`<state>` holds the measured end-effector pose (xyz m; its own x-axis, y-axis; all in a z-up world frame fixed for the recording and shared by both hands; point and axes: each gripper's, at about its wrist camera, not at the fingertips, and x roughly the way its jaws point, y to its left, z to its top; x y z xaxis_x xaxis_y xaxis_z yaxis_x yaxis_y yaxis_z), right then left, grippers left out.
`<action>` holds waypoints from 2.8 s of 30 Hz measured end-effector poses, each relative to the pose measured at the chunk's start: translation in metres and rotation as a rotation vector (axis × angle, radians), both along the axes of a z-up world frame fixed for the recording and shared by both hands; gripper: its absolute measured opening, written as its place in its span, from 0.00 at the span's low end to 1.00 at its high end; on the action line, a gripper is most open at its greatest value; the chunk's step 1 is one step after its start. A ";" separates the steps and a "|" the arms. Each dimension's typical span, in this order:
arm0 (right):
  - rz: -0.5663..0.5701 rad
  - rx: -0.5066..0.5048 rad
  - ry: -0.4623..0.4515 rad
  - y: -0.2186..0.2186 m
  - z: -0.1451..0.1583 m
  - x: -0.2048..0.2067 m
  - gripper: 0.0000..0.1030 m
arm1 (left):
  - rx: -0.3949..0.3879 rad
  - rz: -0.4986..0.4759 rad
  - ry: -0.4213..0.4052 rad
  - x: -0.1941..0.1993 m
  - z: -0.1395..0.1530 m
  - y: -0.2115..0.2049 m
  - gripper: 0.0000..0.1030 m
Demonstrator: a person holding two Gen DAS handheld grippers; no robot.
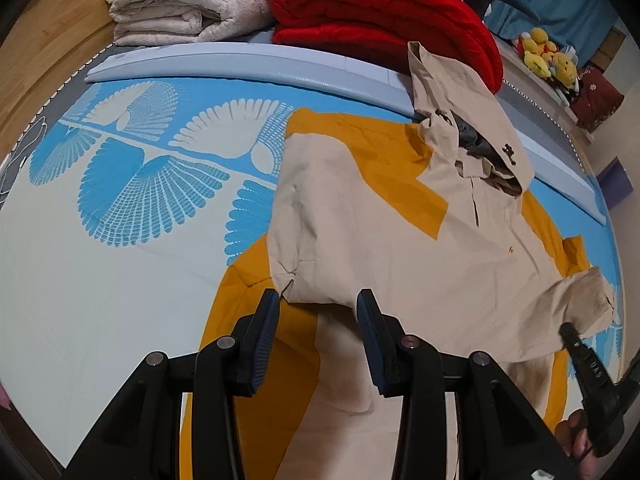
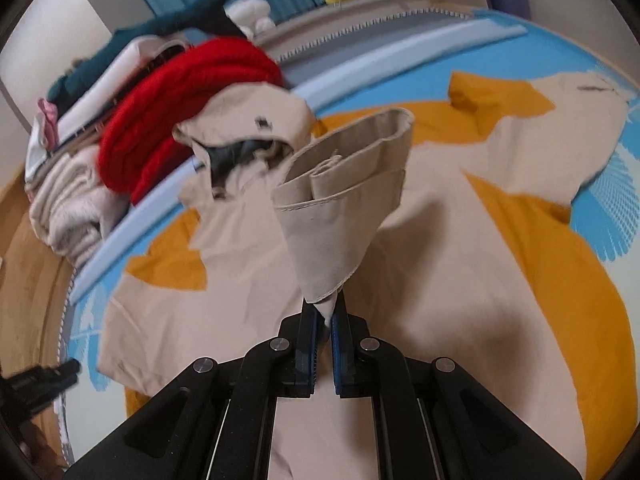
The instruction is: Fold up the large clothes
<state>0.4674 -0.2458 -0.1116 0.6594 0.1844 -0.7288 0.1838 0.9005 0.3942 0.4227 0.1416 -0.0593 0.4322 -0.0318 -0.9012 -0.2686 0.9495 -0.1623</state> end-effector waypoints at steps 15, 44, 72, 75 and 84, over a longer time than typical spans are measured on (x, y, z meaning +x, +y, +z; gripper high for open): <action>-0.288 0.214 0.170 -0.068 -0.035 -0.005 0.62 | 0.014 -0.036 0.024 0.003 -0.009 -0.012 0.36; -0.371 -0.018 0.056 -0.127 -0.017 0.041 0.34 | 0.022 -0.036 0.037 0.006 -0.015 -0.015 0.36; -0.028 -0.210 0.014 -0.087 0.018 0.041 0.52 | 0.014 -0.102 -0.043 -0.023 0.012 -0.045 0.36; -0.024 -0.244 -0.040 -0.095 0.043 0.029 0.52 | 0.008 -0.119 -0.056 -0.028 0.015 -0.056 0.36; -0.109 -0.297 -0.065 -0.182 0.062 0.003 0.52 | 0.032 -0.186 -0.074 -0.032 0.015 -0.089 0.36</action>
<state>0.4701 -0.4277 -0.0495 0.7104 -0.1042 -0.6960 0.2686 0.9542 0.1313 0.3905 0.0525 -0.0444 0.4868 -0.0888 -0.8690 -0.0767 0.9866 -0.1437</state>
